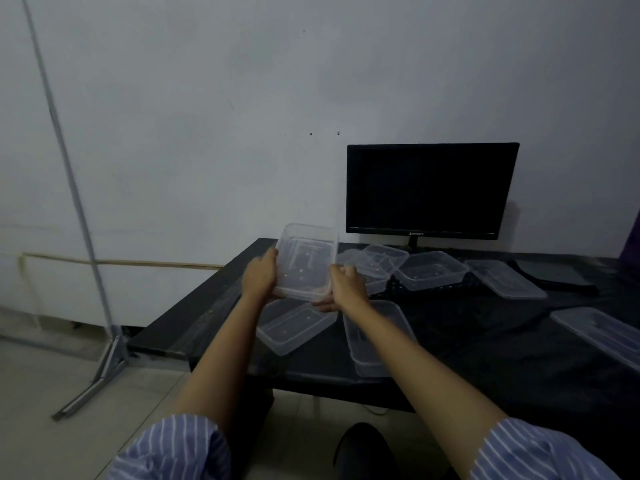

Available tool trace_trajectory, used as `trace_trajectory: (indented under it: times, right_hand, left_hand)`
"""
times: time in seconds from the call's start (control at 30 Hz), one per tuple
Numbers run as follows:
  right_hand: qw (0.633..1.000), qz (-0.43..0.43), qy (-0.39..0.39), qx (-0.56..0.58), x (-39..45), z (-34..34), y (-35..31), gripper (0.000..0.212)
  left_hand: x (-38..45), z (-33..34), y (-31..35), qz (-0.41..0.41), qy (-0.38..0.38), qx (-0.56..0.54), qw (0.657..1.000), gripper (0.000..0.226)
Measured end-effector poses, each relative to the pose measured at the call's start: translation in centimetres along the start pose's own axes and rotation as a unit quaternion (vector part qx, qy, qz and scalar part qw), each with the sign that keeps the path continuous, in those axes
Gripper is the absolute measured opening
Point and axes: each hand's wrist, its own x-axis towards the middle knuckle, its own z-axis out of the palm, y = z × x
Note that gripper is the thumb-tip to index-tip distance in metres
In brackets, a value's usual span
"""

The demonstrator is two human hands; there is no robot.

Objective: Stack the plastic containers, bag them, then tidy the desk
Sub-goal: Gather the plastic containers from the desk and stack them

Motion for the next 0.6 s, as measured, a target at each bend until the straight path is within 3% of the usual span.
trace_trajectory:
  times: [0.1,0.27,0.37,0.5,0.6]
  right_hand:
    - [0.998,-0.009,-0.039,-0.045,0.2,1.7,0.1,0.018]
    - [0.993,-0.006,-0.081,-0.089,0.9,4.6,0.1,0.030]
    - [0.977,-0.044,-0.092,-0.185,1.1,6.0,0.3,0.035]
    - [0.966,-0.091,-0.090,-0.224,1.2,8.0,0.8,0.036]
    - [0.933,-0.116,-0.093,-0.329,1.2,9.2,1.4,0.045]
  left_hand:
    - [1.7,-2.5,-1.9,-0.055,0.026,-0.035,0.998,0.045]
    - [2.7,-5.5,-4.7,-0.120,0.015,-0.081,0.989,0.047]
    - [2.7,-6.1,-6.3,-0.102,0.055,-0.089,0.989,0.037]
    - [2.3,-6.7,-8.1,-0.081,0.125,-0.103,0.983,0.031]
    - [2.2,-7.3,-9.3,-0.076,0.141,-0.076,0.984,0.034]
